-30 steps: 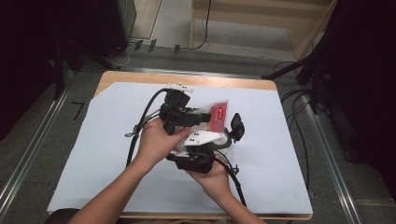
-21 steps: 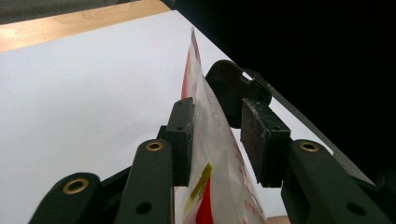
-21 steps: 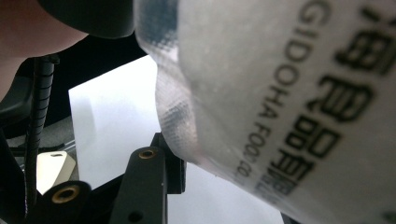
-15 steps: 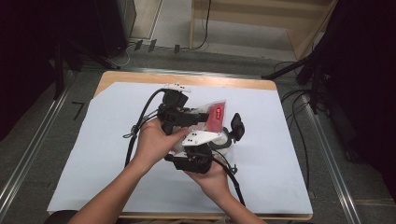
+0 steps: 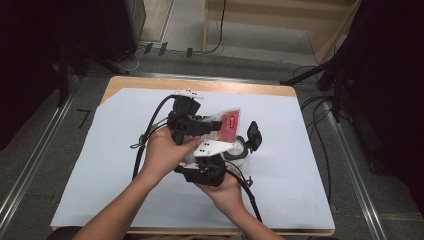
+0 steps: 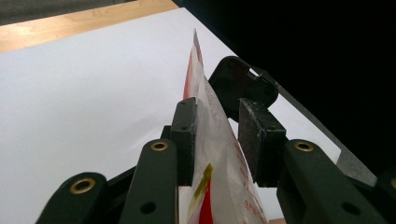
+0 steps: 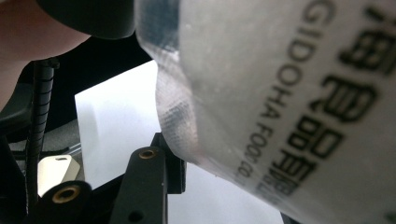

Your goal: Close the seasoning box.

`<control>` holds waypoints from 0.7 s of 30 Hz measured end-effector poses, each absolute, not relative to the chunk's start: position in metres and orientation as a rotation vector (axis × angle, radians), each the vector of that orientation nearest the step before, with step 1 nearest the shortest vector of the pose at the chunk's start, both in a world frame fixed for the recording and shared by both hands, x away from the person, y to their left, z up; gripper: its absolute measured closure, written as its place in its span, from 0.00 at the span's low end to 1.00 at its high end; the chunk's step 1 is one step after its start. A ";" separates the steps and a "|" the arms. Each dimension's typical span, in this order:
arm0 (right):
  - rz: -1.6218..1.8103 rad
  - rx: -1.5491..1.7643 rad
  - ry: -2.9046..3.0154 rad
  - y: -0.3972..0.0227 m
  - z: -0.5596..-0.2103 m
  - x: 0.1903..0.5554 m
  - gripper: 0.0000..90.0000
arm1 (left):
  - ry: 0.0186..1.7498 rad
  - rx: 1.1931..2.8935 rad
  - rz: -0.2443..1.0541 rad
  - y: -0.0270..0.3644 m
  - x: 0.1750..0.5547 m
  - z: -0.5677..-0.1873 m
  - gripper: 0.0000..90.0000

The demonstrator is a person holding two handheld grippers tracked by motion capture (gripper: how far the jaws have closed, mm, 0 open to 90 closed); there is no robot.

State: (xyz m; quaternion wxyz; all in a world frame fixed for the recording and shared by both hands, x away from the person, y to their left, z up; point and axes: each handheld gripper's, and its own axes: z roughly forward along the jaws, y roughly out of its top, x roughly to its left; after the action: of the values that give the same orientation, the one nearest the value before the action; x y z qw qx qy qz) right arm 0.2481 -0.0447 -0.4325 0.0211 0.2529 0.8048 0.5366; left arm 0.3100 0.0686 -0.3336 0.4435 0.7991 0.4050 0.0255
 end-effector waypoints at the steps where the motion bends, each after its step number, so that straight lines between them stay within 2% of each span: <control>1: 1.664 0.784 2.495 -0.045 -0.432 0.248 0.71 | 1.004 1.977 0.064 0.068 0.310 -0.334 0.76; 21: 1.662 0.775 2.499 -0.045 -0.429 0.248 0.71 | 1.008 1.960 0.066 0.068 0.309 -0.332 0.76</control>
State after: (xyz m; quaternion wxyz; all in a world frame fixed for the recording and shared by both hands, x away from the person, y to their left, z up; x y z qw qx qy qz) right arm 0.2481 -0.0447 -0.4294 0.0208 0.2500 0.8060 0.5362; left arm 0.3089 0.0680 -0.3322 0.4513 0.7932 0.4080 0.0266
